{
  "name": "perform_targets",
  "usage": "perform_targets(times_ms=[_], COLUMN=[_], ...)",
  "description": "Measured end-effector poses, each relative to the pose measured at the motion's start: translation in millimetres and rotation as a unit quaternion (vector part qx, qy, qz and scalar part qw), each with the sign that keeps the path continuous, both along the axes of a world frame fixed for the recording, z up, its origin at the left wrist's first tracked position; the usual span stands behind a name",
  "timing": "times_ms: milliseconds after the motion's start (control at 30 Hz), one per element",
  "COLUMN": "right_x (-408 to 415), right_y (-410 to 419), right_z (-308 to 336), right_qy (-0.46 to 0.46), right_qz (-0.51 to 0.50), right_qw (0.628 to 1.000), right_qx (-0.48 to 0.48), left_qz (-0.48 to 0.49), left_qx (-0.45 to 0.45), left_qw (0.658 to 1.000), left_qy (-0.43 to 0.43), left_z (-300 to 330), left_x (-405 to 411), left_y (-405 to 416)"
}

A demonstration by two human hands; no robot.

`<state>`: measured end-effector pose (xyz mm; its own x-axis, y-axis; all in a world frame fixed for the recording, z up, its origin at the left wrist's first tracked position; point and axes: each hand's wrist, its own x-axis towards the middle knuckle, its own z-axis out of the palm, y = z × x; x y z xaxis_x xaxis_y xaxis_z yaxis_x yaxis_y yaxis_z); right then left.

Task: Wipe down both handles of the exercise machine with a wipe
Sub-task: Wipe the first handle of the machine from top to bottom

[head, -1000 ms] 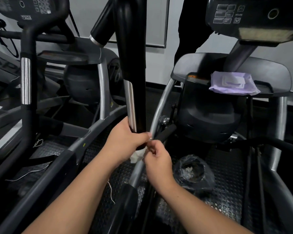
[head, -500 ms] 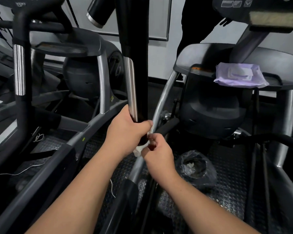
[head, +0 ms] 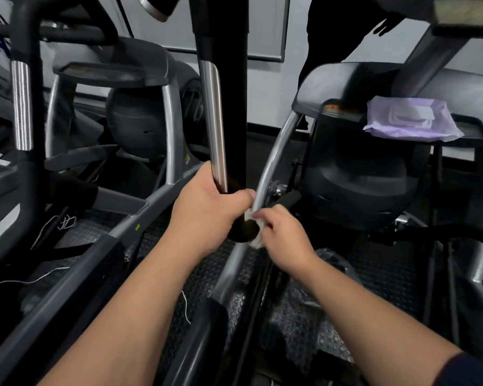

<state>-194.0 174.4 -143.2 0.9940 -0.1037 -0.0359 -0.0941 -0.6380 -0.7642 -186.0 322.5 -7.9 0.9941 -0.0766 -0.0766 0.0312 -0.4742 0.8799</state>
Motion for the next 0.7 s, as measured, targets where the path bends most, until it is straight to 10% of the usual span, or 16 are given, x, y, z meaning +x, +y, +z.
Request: perform_targets(times_ms=[700], right_x=[54], right_y=[-17], right_z=[28], right_qy=[0.098], right_qz=[0.155], right_qw=[0.968], right_qx=[-0.169], left_qz=[0.018], left_qx=[-0.006], left_qw=[1.000], left_qy=[-0.003], left_z=[1], left_x=[7], left_y=[-6])
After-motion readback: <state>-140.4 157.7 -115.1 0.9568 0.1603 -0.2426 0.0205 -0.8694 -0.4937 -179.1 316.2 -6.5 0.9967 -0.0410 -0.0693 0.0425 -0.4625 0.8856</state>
